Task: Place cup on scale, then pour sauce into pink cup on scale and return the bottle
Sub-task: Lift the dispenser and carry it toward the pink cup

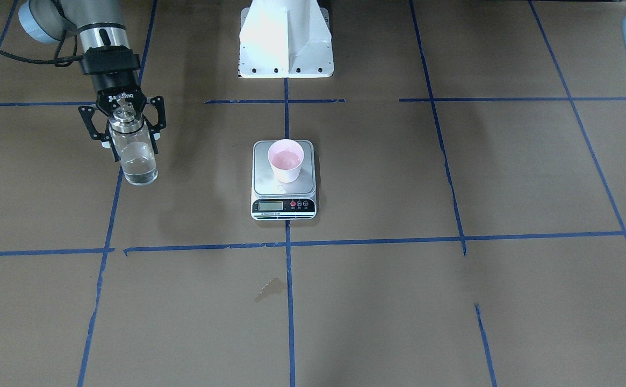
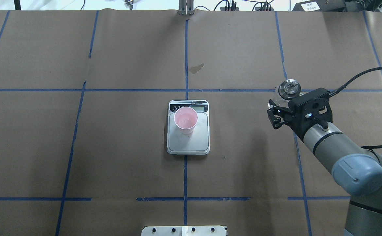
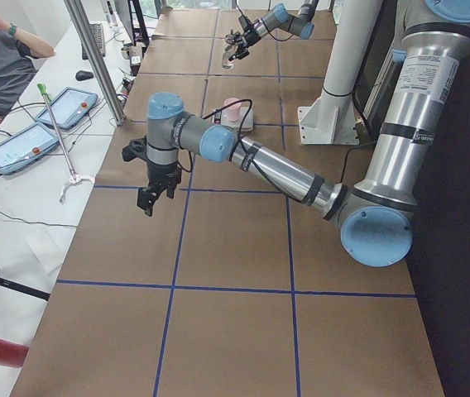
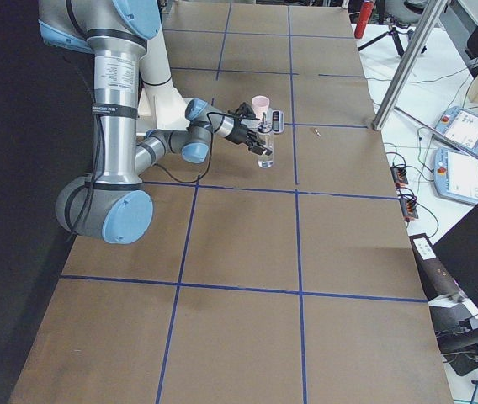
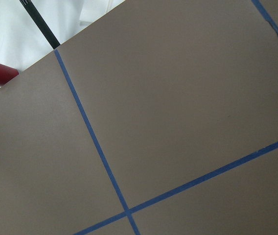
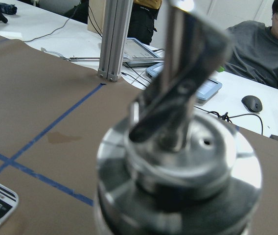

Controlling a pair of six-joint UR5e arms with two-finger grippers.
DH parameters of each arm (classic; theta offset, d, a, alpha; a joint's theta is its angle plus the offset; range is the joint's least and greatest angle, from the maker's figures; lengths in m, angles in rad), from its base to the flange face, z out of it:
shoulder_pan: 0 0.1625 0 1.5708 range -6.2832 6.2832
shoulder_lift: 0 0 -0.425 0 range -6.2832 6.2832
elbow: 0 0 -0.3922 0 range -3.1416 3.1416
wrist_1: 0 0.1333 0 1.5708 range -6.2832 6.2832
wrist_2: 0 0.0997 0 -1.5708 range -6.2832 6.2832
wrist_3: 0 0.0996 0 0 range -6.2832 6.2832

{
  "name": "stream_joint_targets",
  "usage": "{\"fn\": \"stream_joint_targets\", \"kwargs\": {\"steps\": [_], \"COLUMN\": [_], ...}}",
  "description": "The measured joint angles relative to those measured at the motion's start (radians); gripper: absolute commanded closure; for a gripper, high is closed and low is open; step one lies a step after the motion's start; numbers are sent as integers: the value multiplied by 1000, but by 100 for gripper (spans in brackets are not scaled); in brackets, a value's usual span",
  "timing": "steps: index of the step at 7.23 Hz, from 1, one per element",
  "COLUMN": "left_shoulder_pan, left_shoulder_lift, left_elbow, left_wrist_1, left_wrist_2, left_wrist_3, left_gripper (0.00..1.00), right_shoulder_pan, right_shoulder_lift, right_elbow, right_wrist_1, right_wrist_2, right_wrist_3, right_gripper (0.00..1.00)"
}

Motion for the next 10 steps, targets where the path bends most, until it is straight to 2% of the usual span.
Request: {"fn": "stream_joint_targets", "kwargs": {"steps": [3, 5, 8, 9, 10], "left_shoulder_pan": [-29, -37, -51, -61, -72], "left_shoulder_lift": [140, 182, 234, 267, 284], "left_elbow": [15, 18, 21, 26, 36], "left_wrist_1": [-159, -202, -261, -317, -365], "left_wrist_2": [-53, -58, -60, -61, -62], "left_wrist_3": [48, 63, 65, 61, 57], "left_gripper": [0, 0, 0, 0, 0], "right_shoulder_pan": [31, 53, 32, 15, -17], "right_shoulder_lift": [56, 80, 120, 157, 219], "right_elbow": [3, 8, -32, -36, -38], "right_wrist_1": [-54, -147, -196, -246, -347], "right_wrist_2": [-11, -53, -139, -163, -204], "right_wrist_3": [-269, -375, -533, -589, -615], "right_gripper": [100, 100, 100, 100, 100]}}
